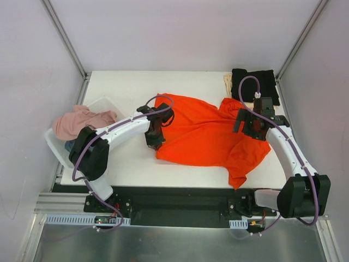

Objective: Fold and stack the t-shirts
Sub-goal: Flatten out the tshirt

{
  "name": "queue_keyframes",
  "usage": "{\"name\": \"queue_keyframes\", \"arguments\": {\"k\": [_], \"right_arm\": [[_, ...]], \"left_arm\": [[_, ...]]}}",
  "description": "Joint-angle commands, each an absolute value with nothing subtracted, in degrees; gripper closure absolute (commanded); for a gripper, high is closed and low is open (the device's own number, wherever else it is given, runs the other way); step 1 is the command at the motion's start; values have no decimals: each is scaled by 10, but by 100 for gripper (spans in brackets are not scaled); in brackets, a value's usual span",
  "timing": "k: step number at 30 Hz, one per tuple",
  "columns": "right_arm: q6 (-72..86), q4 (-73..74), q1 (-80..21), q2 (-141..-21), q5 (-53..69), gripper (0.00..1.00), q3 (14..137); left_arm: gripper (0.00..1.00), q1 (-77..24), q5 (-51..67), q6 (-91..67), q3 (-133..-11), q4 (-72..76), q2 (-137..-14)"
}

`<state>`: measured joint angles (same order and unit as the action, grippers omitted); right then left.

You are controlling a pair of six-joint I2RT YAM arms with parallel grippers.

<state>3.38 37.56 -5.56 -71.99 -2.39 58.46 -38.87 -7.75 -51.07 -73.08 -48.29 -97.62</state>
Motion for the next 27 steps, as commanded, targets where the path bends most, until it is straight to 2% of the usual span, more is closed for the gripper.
{"name": "queue_keyframes", "arguments": {"k": [1,6,11,13,14,16,17,18,20,22,26,27], "right_arm": [[29,385,-58,-706,-32,4,584],[28,378,-58,-710,-30,4,584],[26,384,-57,-711,-46,4,586],[27,392,-57,-708,-59,3,587],[28,395,-58,-701,-69,4,590],[29,396,-57,-692,-70,4,590],[30,397,-58,-681,-69,4,589],[32,397,-58,-677,-69,4,588],[33,396,-58,-667,-66,3,583],[37,396,-58,-656,-60,3,577],[42,399,-59,-648,-47,4,568],[41,399,-58,-646,-47,3,563]], "left_arm": [[100,-388,-137,-541,-738,-663,-989],[99,-388,-152,-532,-787,-681,-1008],[96,-395,-98,-468,-893,-621,-1130],[86,-400,-78,-453,-947,-598,-1186],[65,-401,-69,-441,-986,-598,-1202],[50,-401,-56,-424,-1013,-597,-1228],[36,-402,-51,-418,-1027,-597,-1230],[30,-402,-52,-411,-1030,-596,-1226],[20,-402,-70,-403,-1019,-595,-1199],[18,-402,-80,-403,-999,-592,-1150],[13,-401,-88,-425,-873,-570,-1038],[9,-400,-90,-433,-848,-565,-1015]]}}
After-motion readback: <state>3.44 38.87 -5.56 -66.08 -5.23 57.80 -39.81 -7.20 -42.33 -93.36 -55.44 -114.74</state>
